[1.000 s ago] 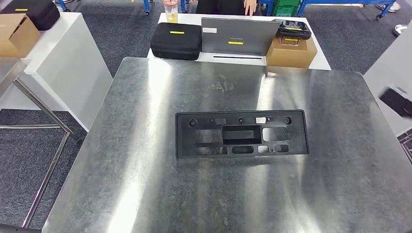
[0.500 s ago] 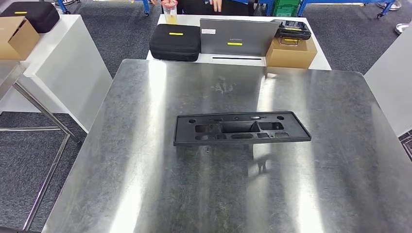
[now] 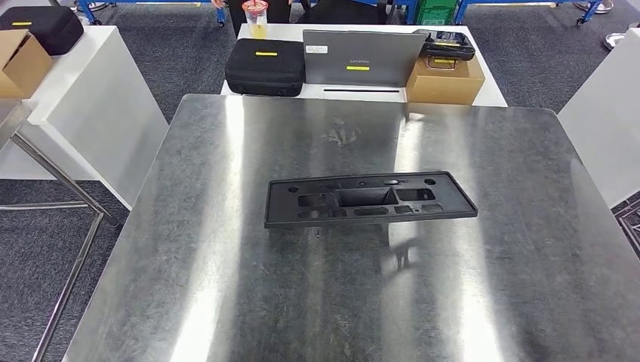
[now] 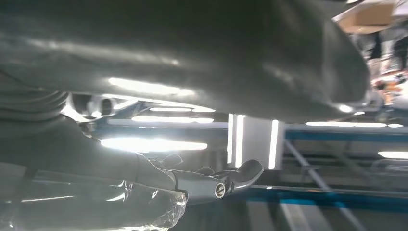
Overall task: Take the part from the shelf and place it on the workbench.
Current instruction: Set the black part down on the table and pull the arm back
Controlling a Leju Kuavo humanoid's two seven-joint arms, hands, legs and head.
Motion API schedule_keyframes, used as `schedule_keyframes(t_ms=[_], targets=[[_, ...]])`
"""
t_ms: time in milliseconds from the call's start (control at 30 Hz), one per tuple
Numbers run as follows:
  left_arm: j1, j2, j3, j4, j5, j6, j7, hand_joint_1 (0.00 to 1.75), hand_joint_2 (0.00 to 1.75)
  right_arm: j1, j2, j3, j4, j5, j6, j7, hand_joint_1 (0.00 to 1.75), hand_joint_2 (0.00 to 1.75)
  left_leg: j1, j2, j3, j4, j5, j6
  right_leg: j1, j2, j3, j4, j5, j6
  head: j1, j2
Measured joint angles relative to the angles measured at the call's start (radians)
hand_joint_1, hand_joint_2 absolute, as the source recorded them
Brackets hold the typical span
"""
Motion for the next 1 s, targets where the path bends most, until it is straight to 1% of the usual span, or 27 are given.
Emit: schedule_keyframes(t_ms=[100,167,200,333,400,467,533,600,700,767,833,1000], targets=[[-0.003,-0.002,0.0,0.0,0.0,0.013,0.013,0.0,0.0,0.015,0.04,-0.022,-0.033,-0.014,-0.012,0.021,0.0,0.0,0.0,0.001,0.001,0.0,0.0,0.0,0.0,0.001,0.0,0.0,0.0,0.0,0.0,0.0],[-0.004,-0.005,0.0,0.0,-0.002,0.022,0.023,0.0,0.0,0.018,0.078,-0.032,-0.04,-0.031,-0.051,0.038,0.0,0.0,0.0,0.002,0.002,0.0,0.0,-0.001,0.0,0.001,0.001,0.0,0.0,0.0,0.0,0.0],[-0.004,-0.008,0.0,0.0,-0.004,0.025,0.026,0.0,0.0,0.019,0.104,-0.036,-0.04,-0.037,-0.087,0.047,0.0,0.0,0.001,0.002,0.002,0.0,0.0,-0.001,0.001,0.001,0.001,0.0,0.0,-0.001,0.0,0.0],[-0.004,-0.017,0.001,0.0,-0.012,0.032,0.031,0.0,0.0,0.004,0.26,-0.041,-0.009,-0.016,-0.28,0.073,0.0,0.0,0.001,0.002,0.002,0.0,-0.001,-0.001,0.001,0.002,0.002,0.0,0.0,-0.001,0.0,0.0],[-0.004,-0.019,0.001,0.0,-0.013,0.034,0.032,0.0,0.0,-0.007,0.328,-0.041,0.022,-0.008,-0.337,0.077,0.0,0.0,0.001,0.003,0.003,0.0,-0.001,-0.001,0.001,0.002,0.003,0.0,0.0,-0.001,0.0,0.0],[-0.005,-0.019,0.001,0.0,-0.013,0.035,0.033,0.0,0.0,-0.017,0.374,-0.041,0.052,0.014,-0.371,0.089,0.0,0.0,0.001,0.004,0.004,0.0,-0.001,-0.002,0.001,0.003,0.003,0.0,-0.001,-0.001,0.0,0.0],[-0.005,-0.019,0.002,0.0,-0.014,0.037,0.033,0.0,0.0,-0.031,0.406,-0.041,0.096,0.064,-0.423,0.127,0.0,0.0,0.001,0.004,0.004,0.0,-0.001,-0.002,0.001,0.003,0.004,0.0,-0.001,-0.001,0.0,0.0],[-0.005,-0.019,0.004,0.0,-0.018,0.039,0.033,0.0,0.0,-0.054,0.433,-0.041,0.179,0.121,-0.531,0.175,0.0,0.0,0.001,0.005,0.005,0.0,-0.001,-0.002,0.001,0.003,0.004,0.0,-0.001,-0.001,0.0,0.0],[-0.007,-0.019,0.008,0.0,-0.024,0.041,0.032,0.0,0.0,-0.096,0.456,-0.041,0.365,0.175,-0.713,0.236,0.0,0.0,0.001,0.005,0.006,0.0,-0.001,-0.002,0.001,0.004,0.005,0.0,-0.001,-0.001,0.0,0.0],[-0.009,-0.018,0.01,0.0,-0.032,0.041,0.031,0.0,0.0,-0.122,0.467,-0.041,0.479,0.196,-0.789,0.293,0.0,0.0,0.001,0.005,0.006,0.0,-0.001,-0.002,0.001,0.004,0.005,0.0,-0.001,-0.001,0.0,0.0],[-0.009,-0.017,0.011,0.0,-0.042,0.038,0.03,0.0,0.0,-0.143,0.485,-0.041,0.561,0.208,-0.82,0.368,0.0,0.0,0.001,0.005,0.006,0.0,-0.001,-0.002,0.001,0.004,0.006,0.0,-0.001,-0.001,0.0,0.0],[-0.01,-0.014,0.008,0.0,-0.078,0.011,0.043,0.0,0.0,-0.178,0.539,-0.037,0.722,0.17,-0.83,0.542,0.0,0.0,0.002,0.005,0.007,-0.001,-0.001,-0.002,0.002,0.004,0.006,0.0,-0.001,-0.001,0.0,0.0]])
